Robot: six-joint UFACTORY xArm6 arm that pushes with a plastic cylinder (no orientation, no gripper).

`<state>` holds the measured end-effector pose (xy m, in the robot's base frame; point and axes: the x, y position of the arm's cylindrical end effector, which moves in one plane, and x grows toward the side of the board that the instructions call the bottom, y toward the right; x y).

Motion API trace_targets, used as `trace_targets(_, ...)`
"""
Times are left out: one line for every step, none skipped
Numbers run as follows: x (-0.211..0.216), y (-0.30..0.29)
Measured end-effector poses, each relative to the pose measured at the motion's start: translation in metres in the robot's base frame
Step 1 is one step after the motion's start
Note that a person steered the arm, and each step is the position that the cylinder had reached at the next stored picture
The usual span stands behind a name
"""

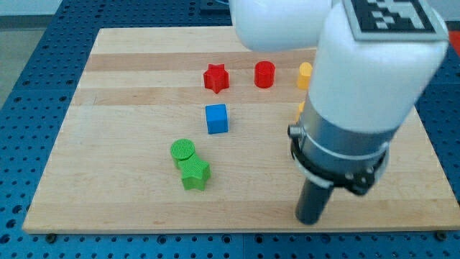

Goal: Move the green star horizontal to the green circle

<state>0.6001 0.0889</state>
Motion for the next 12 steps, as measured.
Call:
trace_targets(-0.016, -0.032)
trace_targets(-0.01, -0.13)
trace_targets(0.01, -0.21)
trace_targets(0.018, -0.239)
trace_targets(0.002, -0.24)
trace_targets(-0.084, -0.24)
trace_targets(-0.085, -0.24)
trace_targets(-0.103, -0.231)
trace_targets(-0.109, -0.213)
trace_targets(-0.106, -0.21)
trace_targets(-0.096, -0.201)
trace_targets(-0.086, -0.201)
